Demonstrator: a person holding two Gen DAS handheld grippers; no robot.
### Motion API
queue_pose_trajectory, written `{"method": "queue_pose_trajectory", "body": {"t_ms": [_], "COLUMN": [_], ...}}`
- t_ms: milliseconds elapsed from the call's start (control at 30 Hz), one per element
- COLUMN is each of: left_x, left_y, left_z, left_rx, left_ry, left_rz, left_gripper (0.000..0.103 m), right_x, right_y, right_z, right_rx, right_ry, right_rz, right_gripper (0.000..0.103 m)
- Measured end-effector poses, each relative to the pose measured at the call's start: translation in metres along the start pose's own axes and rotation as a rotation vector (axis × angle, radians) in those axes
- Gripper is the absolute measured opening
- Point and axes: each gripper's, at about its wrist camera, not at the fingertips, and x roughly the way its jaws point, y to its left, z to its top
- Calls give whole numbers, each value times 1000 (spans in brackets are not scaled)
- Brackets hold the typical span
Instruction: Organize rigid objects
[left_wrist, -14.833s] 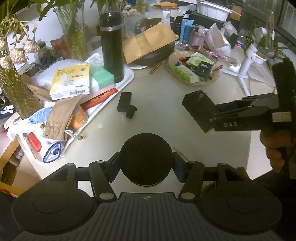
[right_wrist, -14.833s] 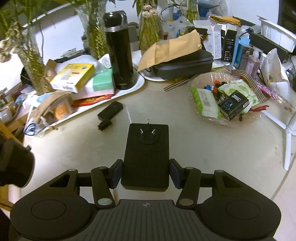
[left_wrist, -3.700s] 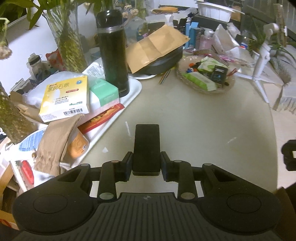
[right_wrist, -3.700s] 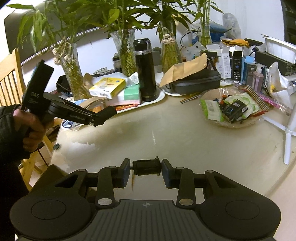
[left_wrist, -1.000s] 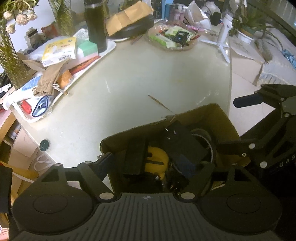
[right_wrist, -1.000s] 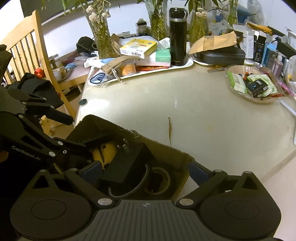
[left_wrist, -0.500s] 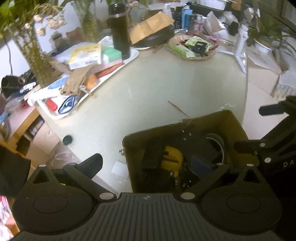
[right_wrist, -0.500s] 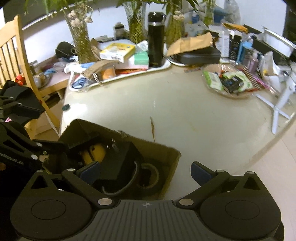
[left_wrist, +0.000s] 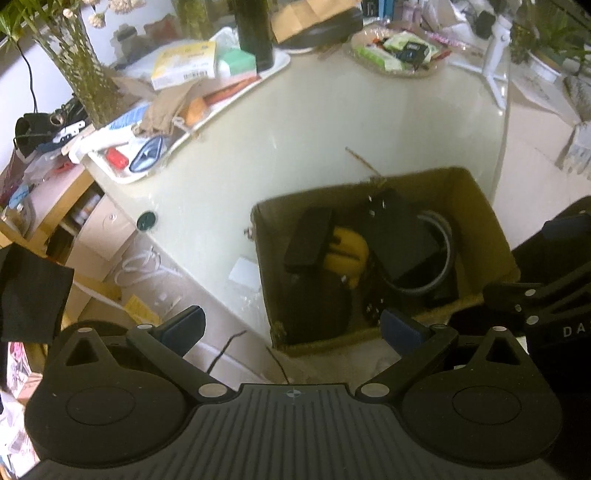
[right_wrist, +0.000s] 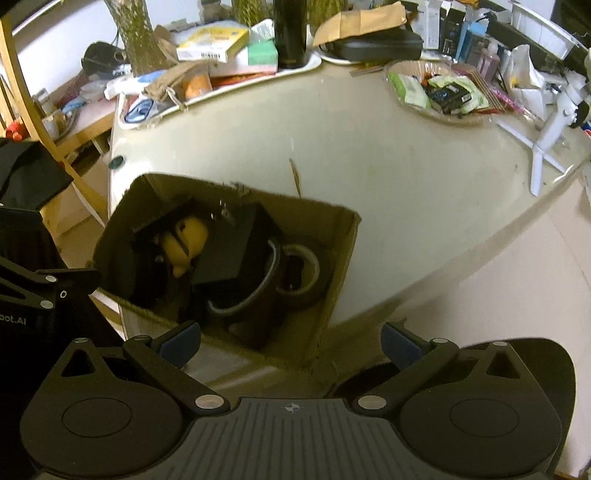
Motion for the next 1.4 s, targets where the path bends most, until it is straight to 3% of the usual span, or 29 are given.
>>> {"method": "queue_pose_trajectory", "body": {"t_ms": [600, 1400], "left_x": [18, 20], "left_y": [-3, -1], "left_z": [-18, -19], "left_rx": [-16, -28], "left_ry": [109, 119], "left_rz": [-31, -37], "left_gripper": [103, 103], "right_x": [14, 15], "right_y": [10, 12], "right_z": [-18, -17], "right_rx": [-30, -44], "right_ry": [93, 90], "right_rz": [-5, -8], "right_gripper": [103, 103]}}
